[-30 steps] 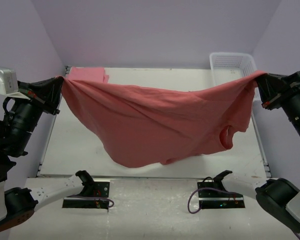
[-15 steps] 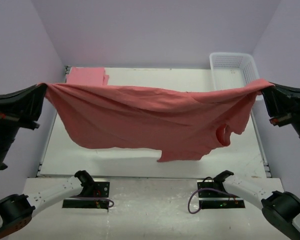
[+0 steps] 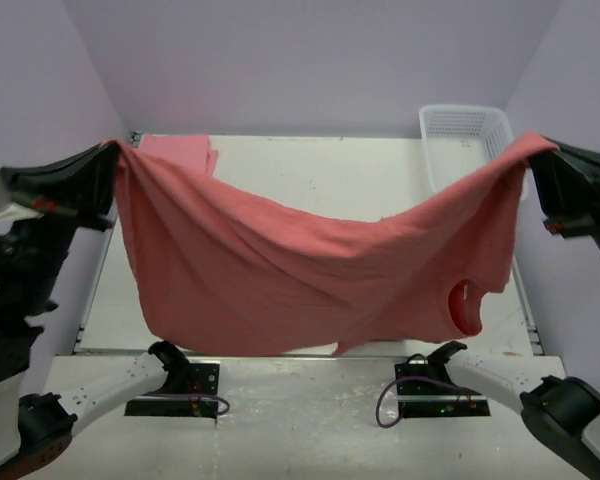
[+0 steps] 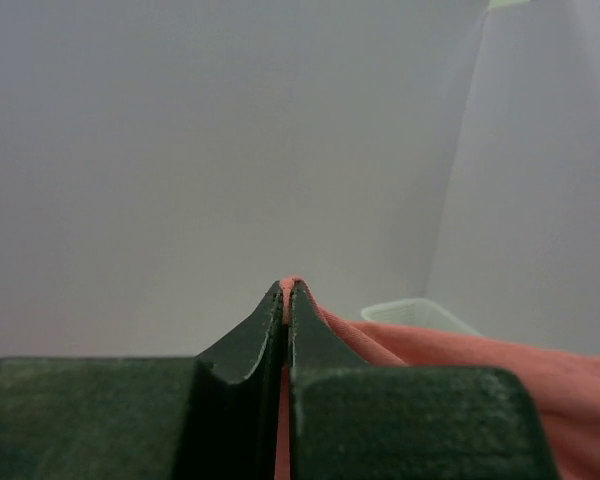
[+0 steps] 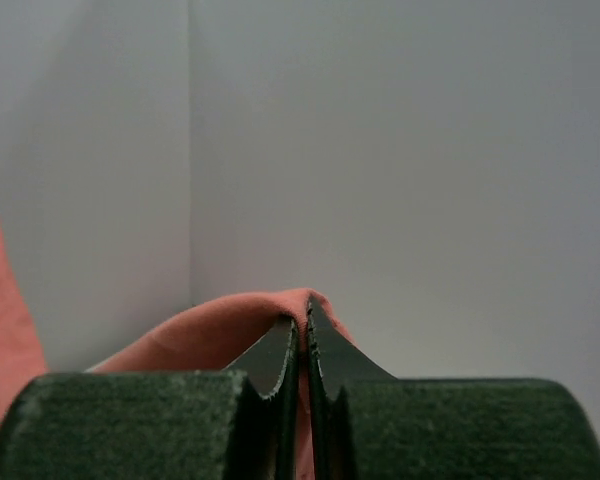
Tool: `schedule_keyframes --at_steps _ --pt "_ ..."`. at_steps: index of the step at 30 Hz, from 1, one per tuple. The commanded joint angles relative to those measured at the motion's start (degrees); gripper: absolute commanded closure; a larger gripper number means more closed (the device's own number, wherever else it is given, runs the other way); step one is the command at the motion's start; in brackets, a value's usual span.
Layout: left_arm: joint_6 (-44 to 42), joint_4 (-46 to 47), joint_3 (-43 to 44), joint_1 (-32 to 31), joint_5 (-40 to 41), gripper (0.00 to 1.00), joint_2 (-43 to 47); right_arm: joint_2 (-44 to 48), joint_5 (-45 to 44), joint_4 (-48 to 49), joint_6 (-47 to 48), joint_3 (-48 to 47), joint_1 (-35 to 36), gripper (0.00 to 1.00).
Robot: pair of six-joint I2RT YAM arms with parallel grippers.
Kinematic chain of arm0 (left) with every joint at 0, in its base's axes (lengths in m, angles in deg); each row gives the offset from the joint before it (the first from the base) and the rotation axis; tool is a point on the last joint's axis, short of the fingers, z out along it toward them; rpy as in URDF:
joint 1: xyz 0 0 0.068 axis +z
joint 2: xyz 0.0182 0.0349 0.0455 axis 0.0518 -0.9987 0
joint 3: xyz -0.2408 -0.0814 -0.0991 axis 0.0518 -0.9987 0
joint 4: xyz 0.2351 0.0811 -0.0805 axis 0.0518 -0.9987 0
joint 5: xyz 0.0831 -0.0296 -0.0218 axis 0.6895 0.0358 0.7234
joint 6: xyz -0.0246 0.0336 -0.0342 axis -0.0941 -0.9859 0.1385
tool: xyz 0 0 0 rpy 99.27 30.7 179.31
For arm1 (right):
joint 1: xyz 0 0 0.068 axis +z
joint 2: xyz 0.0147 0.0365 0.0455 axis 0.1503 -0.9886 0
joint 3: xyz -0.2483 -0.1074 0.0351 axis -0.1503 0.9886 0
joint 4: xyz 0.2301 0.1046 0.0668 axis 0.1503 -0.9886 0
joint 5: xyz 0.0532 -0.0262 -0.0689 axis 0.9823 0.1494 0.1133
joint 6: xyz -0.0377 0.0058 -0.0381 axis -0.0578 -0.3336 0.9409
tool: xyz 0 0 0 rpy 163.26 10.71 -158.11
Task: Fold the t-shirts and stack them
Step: Flatten out the tshirt
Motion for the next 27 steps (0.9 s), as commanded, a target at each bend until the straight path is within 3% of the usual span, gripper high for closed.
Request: schedule_keyframes --at_steps 1,4,5,7,8,11,15,19,23,24,25,26,27 --pt "-4.91 7.05 -4.94 0.11 9.2 1.0 -11.35 -14.66 -6.63 3.33 4.26 -2.8 0.08 1.0" --pt "-10.71 13.1 -6.09 0.54 17.98 1.0 -20.57 -23.13 -6.73 3.32 5.94 -11.24 -2.9 1.0" --pt "-11.76 14.26 -6.18 3.33 18.7 1.0 -22.69 -27.68 -4.73 3.59 5.33 -13.61 -4.3 1.0" --pt "-9.42 15.68 -5.74 7.99 14.78 1.0 -28.75 -30.88 -1.38 4.81 4.01 -13.38 -8.87 1.0" --pt "-6.27 16.46 -6.09 13.85 9.45 1.0 -30.34 -32.63 1.59 7.69 2.79 -9.72 -10.36 1.0" --pt "-3.52 19.63 -8.55 21.0 4.04 1.0 -36.93 -35.36 4.94 11.83 2.68 -2.85 -14.24 1.0" --pt "-4.04 24.46 -9.53 26.38 0.43 1.0 -48.51 -44.22 7.76 15.09 2.34 0.16 -19.06 1.0" --pt "-3.34 24.73 -1.01 32.7 -4.66 1.0 -61.01 -55.56 10.14 14.32 2.86 -9.1 -21.62 1.0" --pt "-3.34 22.27 12.35 35.17 -6.95 1.0 -75.51 -64.89 14.54 13.16 1.9 -17.15 -24.09 1.0" --pt "-2.47 22.1 13.67 35.61 -7.04 0.91 -77.27 -66.12 14.8 12.99 2.24 -17.67 -24.0 0.76" --pt "-1.41 21.4 15.42 36.22 -8.96 0.59 -79.2 -68.13 15.5 12.73 2.25 -18.81 -24.0 0.44" --pt "-0.18 21.04 16.74 36.58 -8.72 0.41 -80.44 -68.76 15.59 13.08 1.81 -18.91 -24.18 0.18" --pt "0.61 23.13 16.06 36.75 -8.19 0.26 -81.06 -69.21 14.38 12.99 1.37 -19.17 -24.18 0.08"
